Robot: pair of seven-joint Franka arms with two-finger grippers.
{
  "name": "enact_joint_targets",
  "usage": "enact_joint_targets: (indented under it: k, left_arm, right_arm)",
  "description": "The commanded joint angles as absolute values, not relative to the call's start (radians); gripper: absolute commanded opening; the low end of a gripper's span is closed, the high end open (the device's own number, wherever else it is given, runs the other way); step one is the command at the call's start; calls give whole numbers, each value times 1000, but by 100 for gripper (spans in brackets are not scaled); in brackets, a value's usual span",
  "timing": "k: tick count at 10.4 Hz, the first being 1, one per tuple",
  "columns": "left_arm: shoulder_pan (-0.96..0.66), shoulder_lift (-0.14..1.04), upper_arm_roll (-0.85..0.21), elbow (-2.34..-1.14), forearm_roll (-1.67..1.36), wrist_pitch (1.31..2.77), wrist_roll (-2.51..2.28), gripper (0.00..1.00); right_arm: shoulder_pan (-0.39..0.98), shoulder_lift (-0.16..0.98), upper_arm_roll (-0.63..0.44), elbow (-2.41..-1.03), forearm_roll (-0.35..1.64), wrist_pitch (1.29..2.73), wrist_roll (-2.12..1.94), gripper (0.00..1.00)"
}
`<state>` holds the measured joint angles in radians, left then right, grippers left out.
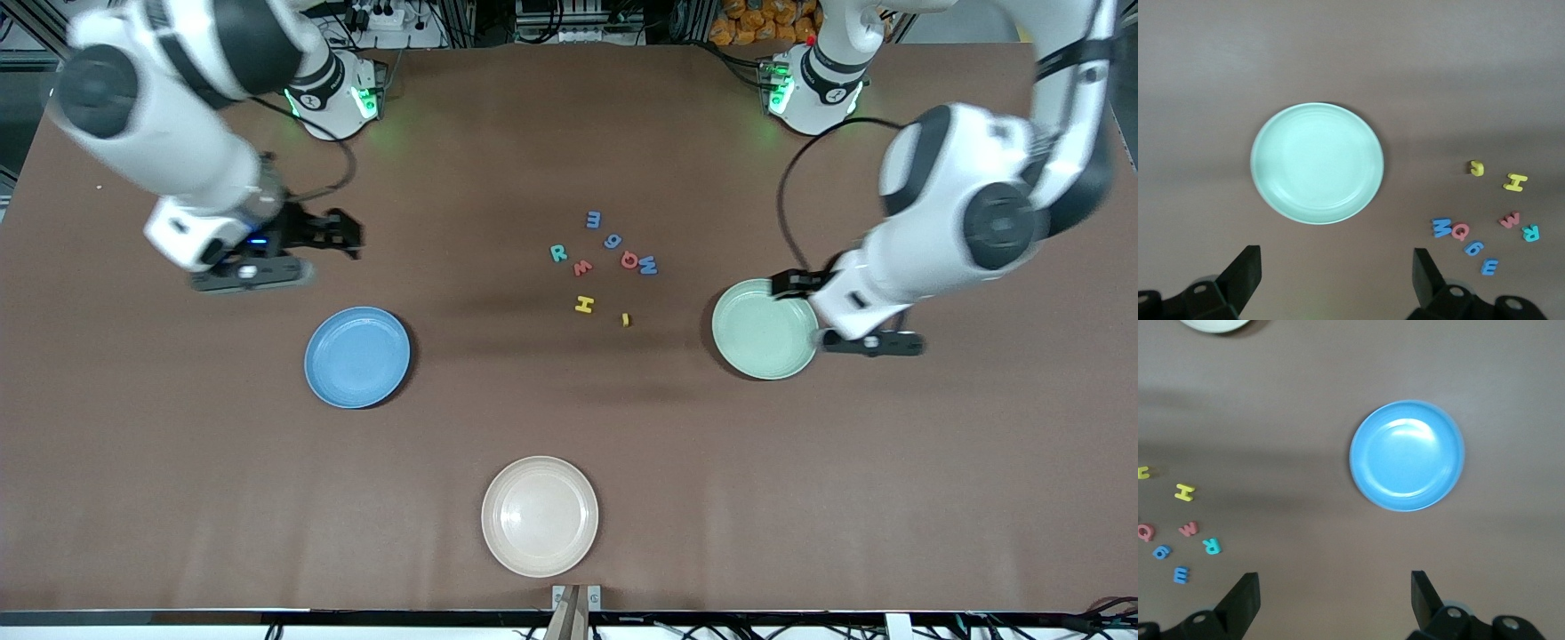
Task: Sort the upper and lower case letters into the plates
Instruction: 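Move the right gripper and the left gripper toward the foam letters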
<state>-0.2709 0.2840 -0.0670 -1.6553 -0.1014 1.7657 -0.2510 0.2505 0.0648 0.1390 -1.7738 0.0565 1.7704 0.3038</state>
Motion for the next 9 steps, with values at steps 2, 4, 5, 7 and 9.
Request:
enact_joint_targets:
  k: [2,4,5,7,9]
  left_arm:
    - [-339,346,-61,-1664,-120,1842,-322,100]
    - [-369,373,-64,-1683,-121,1883,-388,100]
    - [-382,362,-64,-1748,-121,1949,-426,100]
    - [-396,336,-96,-1888,-121,2093,-500,100]
    - [-396,333,-155,-1992,-121,2248,-636,100]
  right_arm:
    - [316,48,217,-1917,51,1908,513,100]
    - [337,70,274,-1954,51,1951,619,100]
    - [362,105,319,-1983,49,2023,726,100]
    - [415,182,386,-2032,45,2150,898,97]
    - [498,300,403,-2028,-58,2247,1123,94]
